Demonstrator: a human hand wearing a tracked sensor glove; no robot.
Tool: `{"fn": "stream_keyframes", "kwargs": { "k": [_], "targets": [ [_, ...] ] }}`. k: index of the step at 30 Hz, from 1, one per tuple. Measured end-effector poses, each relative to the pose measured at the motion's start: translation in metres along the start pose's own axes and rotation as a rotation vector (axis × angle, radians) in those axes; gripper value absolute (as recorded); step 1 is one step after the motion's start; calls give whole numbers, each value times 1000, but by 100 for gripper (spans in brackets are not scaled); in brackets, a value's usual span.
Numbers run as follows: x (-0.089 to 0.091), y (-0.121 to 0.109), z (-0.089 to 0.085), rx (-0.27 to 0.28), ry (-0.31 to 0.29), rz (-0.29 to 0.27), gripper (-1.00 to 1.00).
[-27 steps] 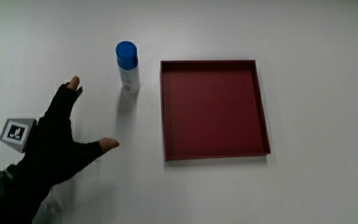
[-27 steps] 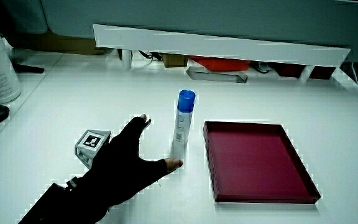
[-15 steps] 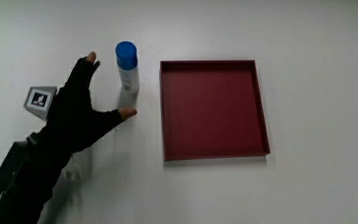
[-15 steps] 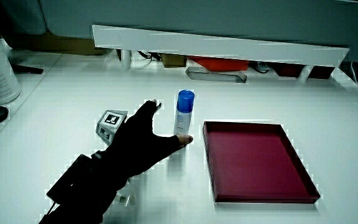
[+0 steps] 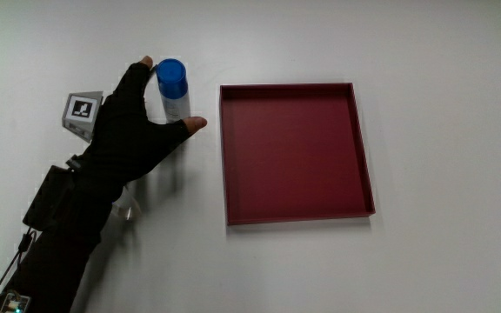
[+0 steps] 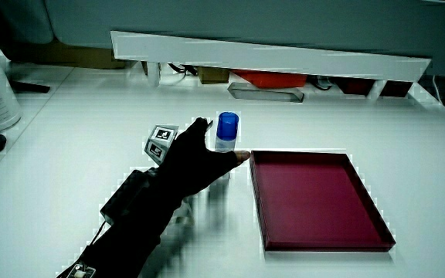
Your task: Pick glue from desk
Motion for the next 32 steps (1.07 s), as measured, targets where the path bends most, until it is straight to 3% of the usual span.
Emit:
{"fn": "stream_keyframes", "kwargs": {
  "k": [2,8,11,19,22,25,27,28,29,32],
  "targets": [
    [1,0,-1,14,15,26,11],
    [-4,-2,0,91,-28,-12,42],
    [-7,-3,2,133,-17,-8,58],
    [-7,-5,1,160,-12,-51,100],
    [-7,-8,3,163,-31,-68,100],
    [4,-10,7,173,4,-105,100],
    [19,-11,8,160,1,-137,100],
    [28,-12,8,153,-27,-181,100],
    [35,-13,8,149,-4,-188,100],
    [60,-17,1,106,-87,-280,100]
  ]
}}
